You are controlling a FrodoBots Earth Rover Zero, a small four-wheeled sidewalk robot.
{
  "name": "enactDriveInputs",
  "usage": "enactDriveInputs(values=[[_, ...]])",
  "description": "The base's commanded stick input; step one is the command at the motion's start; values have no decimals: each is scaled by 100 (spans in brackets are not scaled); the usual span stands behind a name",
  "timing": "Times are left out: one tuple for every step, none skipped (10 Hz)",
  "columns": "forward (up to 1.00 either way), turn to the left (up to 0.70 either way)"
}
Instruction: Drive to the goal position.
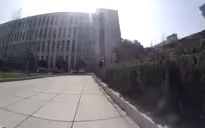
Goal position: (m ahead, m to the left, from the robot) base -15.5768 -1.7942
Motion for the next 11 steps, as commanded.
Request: enactDriveInputs(values=[[0,0],[0,0],[0,0],[0,0],[0,23],[0,70],[0,70],[0,70],[0,70],[0,70],[0,70]])
